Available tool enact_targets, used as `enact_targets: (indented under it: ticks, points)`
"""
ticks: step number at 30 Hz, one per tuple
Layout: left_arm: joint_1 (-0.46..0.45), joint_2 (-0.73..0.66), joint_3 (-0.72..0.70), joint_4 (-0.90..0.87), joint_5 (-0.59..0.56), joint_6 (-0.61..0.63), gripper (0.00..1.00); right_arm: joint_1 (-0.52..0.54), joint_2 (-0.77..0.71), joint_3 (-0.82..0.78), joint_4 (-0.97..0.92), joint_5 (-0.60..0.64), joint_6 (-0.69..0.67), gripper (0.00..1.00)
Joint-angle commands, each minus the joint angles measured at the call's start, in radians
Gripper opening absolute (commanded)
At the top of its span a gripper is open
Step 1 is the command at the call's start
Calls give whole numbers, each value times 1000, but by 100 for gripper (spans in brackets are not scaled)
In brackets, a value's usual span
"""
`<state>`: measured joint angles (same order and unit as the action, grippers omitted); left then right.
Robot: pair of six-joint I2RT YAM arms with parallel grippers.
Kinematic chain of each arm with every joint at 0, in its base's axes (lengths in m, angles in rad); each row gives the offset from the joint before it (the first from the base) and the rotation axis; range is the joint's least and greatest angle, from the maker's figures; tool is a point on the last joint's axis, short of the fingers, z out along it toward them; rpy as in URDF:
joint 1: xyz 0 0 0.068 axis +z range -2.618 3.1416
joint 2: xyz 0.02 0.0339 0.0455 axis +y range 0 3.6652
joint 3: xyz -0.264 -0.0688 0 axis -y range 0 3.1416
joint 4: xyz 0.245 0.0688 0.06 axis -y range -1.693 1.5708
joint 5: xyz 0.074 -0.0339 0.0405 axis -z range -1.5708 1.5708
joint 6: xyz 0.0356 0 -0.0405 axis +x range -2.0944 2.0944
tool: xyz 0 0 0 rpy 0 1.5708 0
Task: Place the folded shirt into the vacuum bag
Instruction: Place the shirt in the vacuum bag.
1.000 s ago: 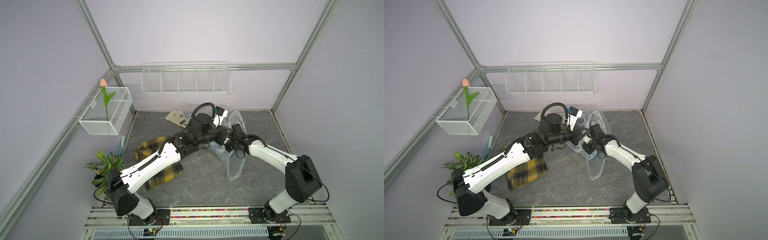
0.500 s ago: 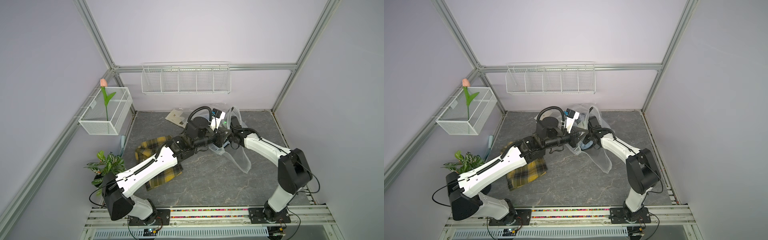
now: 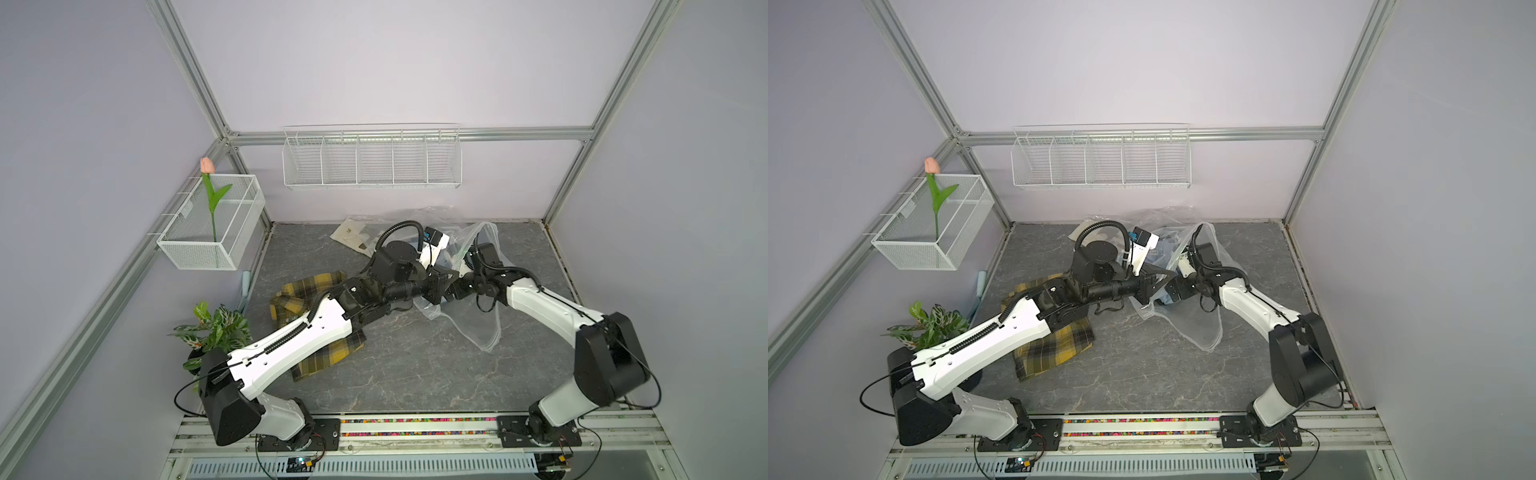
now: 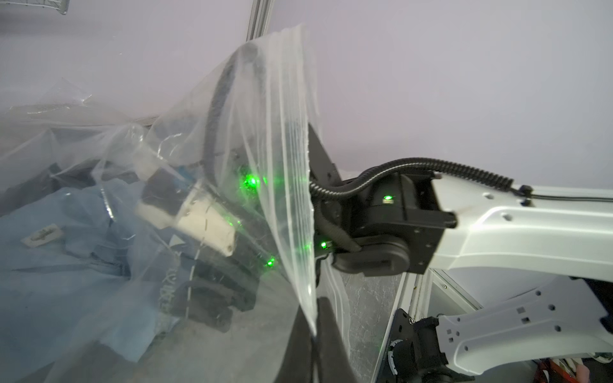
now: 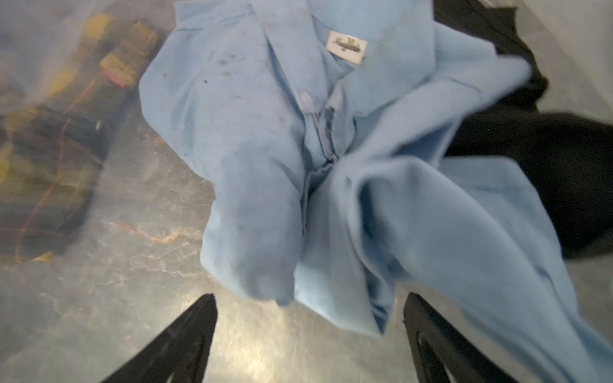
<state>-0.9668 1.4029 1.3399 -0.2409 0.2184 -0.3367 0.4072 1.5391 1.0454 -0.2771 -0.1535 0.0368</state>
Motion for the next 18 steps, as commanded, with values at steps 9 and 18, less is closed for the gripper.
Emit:
enact_targets:
  ticks: [9,18]
  points:
    - [-17,-5,-74,-26,116,-18,0,-43,-91,-277,323,14,626,79]
    - [-39,33,-58,-59,125,6,0,-7,87,-201,481,213,728,68]
